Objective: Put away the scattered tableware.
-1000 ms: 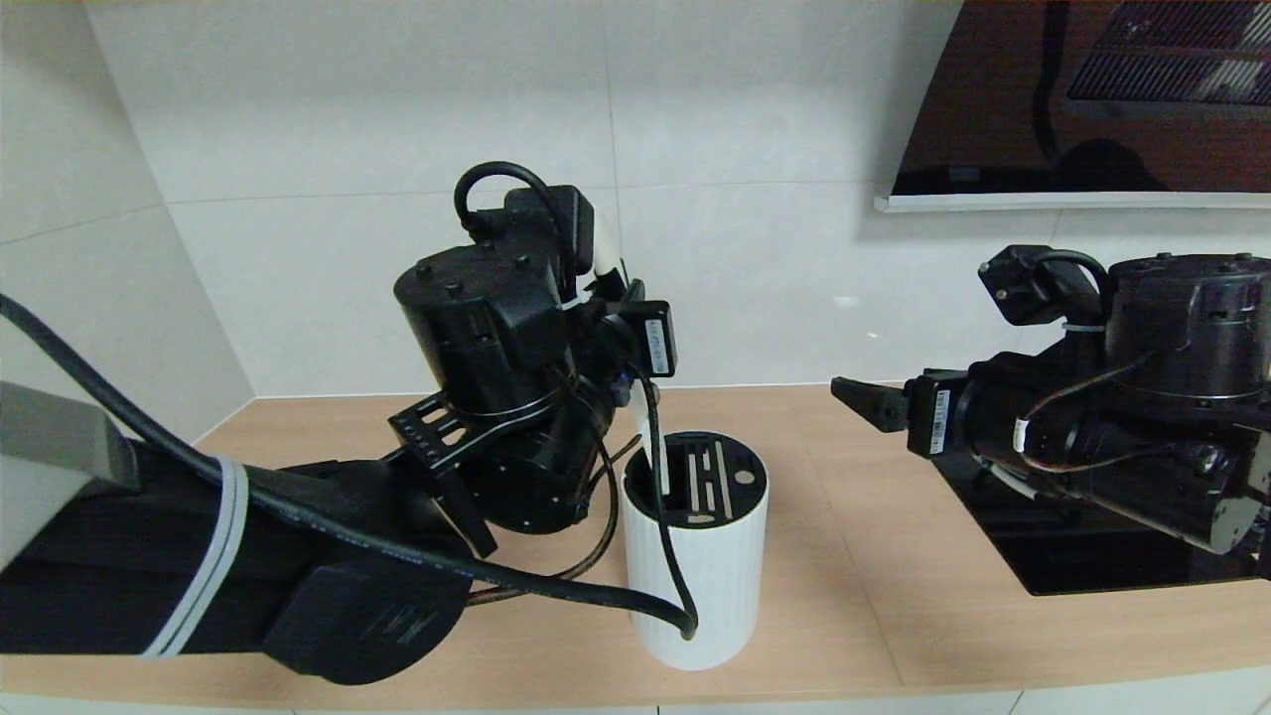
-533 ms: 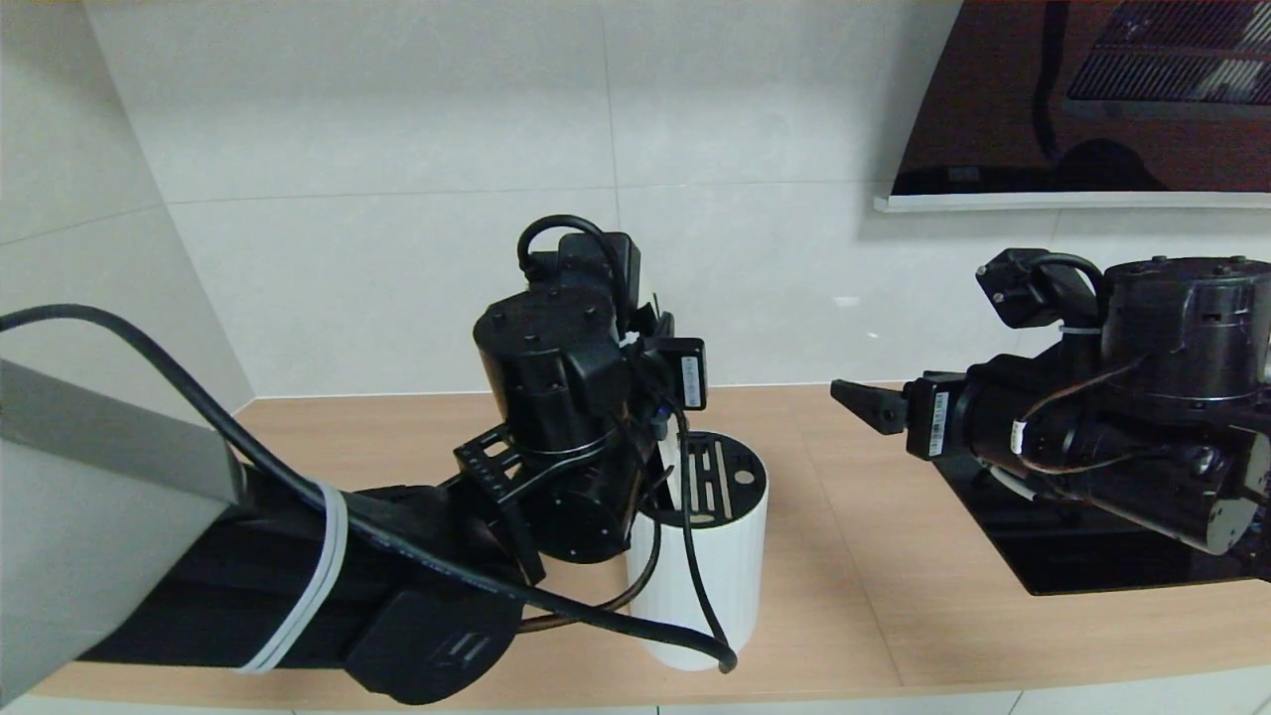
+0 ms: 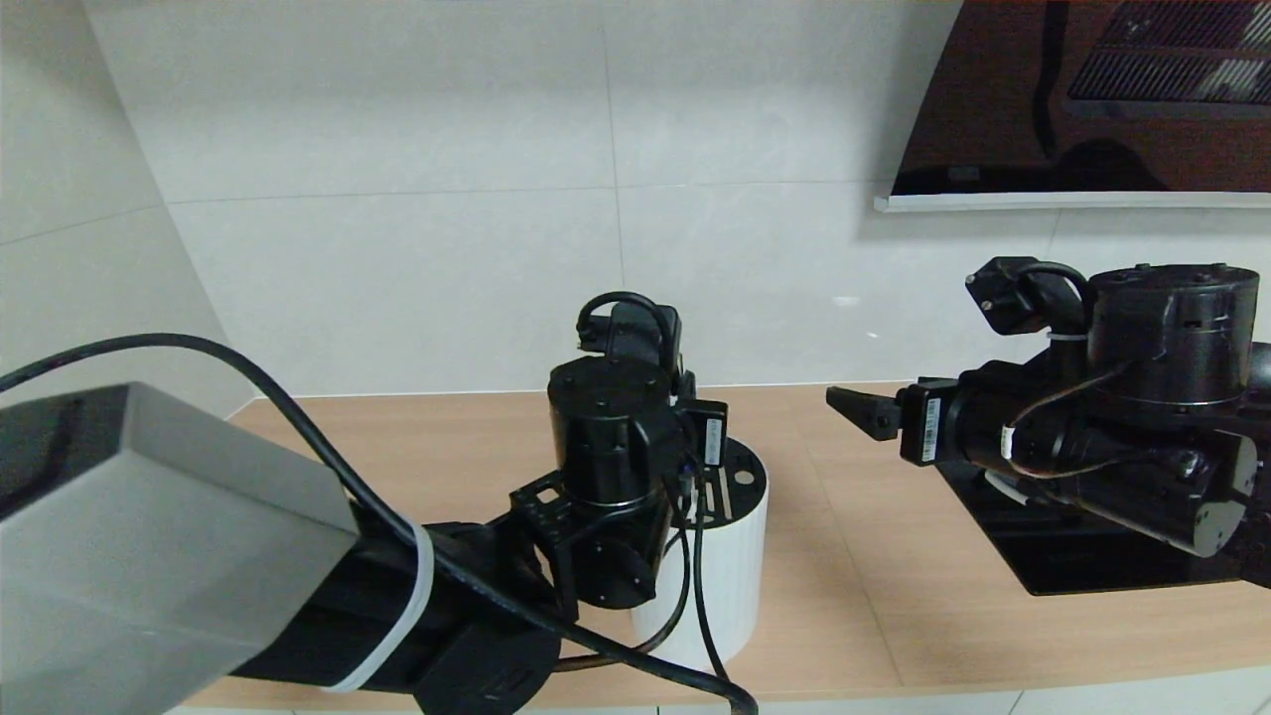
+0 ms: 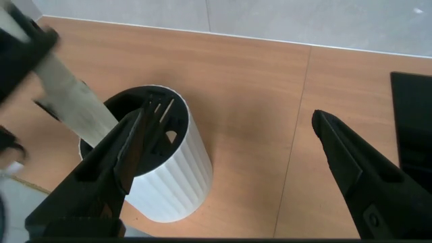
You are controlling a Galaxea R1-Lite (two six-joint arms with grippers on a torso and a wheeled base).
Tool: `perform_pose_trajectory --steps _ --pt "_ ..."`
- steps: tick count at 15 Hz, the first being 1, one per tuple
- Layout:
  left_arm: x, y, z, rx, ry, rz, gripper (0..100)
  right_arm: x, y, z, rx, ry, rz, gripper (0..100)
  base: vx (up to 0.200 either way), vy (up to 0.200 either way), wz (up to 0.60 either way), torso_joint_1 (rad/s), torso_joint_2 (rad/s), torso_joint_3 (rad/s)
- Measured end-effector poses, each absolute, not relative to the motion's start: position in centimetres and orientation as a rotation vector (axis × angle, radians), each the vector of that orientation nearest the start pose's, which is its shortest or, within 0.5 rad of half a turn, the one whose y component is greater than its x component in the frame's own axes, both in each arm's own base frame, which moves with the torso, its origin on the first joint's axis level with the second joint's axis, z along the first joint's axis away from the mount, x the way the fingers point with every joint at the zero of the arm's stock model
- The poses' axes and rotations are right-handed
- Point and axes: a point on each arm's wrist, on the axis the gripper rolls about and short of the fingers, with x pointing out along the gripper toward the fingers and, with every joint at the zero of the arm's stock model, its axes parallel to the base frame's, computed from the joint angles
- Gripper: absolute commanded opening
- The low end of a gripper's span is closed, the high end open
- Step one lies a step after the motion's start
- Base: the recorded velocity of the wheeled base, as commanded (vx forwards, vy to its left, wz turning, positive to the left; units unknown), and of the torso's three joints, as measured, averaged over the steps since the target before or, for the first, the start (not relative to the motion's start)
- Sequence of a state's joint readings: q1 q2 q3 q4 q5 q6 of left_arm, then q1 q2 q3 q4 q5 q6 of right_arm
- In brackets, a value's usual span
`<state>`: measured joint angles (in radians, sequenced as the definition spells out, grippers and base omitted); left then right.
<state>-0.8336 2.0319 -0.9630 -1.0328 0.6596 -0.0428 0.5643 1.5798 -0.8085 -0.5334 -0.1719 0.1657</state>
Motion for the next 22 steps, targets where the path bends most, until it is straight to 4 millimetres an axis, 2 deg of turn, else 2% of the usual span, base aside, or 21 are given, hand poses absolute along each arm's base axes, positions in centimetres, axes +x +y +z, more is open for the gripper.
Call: perform_pose_trajectory --steps 6,12,13,22 --pt "26.3 -28.5 10.9 0.059 0.114 -0.197 0 23.9 14.7 20.7 0.075 0.259 0.371 100 0.0 0.0 0.0 0.0 0.0 0.0" --pt "26.1 -28.8 10.1 0.072 0.128 -0.206 0 24.0 14.8 20.6 0.073 0.262 0.371 100 0.0 0.0 0.0 0.0 0.0 0.0" --pt "26.1 -28.8 10.1 0.071 0.127 -0.204 100 24.0 14.8 20.6 0.073 0.263 0.371 100 0.0 0.0 0.0 0.0 0.0 0.0" --pt "26.1 -28.8 10.4 0.058 0.11 -0.194 100 24.1 14.8 20.5 0.072 0.265 0.371 100 0.0 0.0 0.0 0.0 0.0 0.0"
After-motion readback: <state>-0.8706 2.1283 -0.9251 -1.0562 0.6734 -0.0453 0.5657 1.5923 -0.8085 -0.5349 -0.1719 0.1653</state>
